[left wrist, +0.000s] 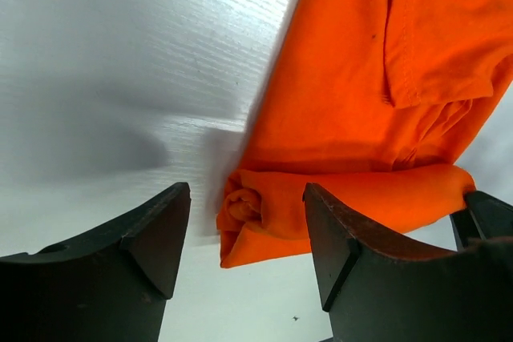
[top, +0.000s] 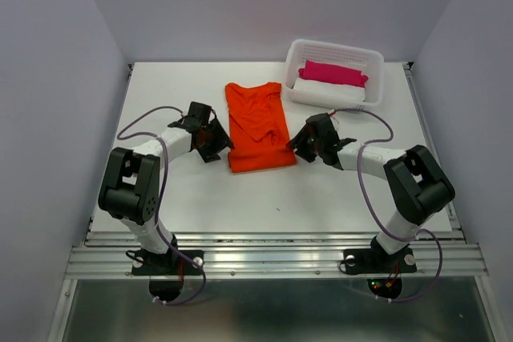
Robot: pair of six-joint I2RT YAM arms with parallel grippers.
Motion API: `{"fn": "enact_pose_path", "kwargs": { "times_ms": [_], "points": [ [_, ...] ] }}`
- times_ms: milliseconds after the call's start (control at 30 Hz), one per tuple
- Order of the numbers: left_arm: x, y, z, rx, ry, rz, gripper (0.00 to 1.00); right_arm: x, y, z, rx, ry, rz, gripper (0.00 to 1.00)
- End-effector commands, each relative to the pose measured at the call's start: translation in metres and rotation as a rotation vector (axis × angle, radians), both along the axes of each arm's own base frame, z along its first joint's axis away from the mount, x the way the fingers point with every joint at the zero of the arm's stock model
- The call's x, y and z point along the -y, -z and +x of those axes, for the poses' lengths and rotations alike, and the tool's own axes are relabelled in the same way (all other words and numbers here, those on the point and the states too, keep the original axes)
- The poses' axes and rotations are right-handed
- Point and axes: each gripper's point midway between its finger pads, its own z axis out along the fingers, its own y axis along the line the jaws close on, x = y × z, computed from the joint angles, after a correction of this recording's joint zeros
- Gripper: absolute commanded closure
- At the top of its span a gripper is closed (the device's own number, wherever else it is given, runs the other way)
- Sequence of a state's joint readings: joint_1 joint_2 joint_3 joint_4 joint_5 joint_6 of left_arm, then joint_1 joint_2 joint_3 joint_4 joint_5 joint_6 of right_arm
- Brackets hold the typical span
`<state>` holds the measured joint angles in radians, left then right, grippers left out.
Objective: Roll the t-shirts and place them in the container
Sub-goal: Roll the T-shirt to the center of the board.
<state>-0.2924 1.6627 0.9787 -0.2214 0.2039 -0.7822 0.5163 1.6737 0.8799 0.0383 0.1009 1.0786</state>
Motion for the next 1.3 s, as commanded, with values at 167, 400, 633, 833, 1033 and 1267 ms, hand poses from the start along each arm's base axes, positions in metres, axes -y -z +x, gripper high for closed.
{"fn": "enact_pose_path", "kwargs": {
  "times_ms": [167, 400, 633, 833, 1033, 1267],
  "points": [
    [-0.019, -0.08, 0.018, 0.236, -0.055, 0.083, 0.3, 0.006, -0.065, 0.018, 0.205, -0.025, -0.015, 0.32],
    [0.01, -0.097, -0.012, 0.292, 0.05, 0.087, 0.34, -0.008, -0.087, -0.011, 0.224, -0.195, -0.06, 0.34],
    [0.065, -0.088, -0.035, 0.274, 0.205, -0.111, 0.38, -0.055, -0.064, -0.039, 0.126, -0.479, 0.02, 0.57],
    [0.081, -0.072, -0.029, 0.228, 0.221, -0.168, 0.42, -0.072, -0.054, -0.028, 0.096, -0.519, 0.045, 0.83],
    [0.085, -0.05, -0.004, 0.199, 0.21, -0.122, 0.46, -0.071, -0.039, -0.004, 0.061, -0.438, -0.013, 0.9],
    [0.085, -0.041, 0.018, 0.207, 0.207, -0.083, 0.47, -0.055, 0.004, 0.015, -0.009, -0.343, -0.117, 0.92]
  ]
}}
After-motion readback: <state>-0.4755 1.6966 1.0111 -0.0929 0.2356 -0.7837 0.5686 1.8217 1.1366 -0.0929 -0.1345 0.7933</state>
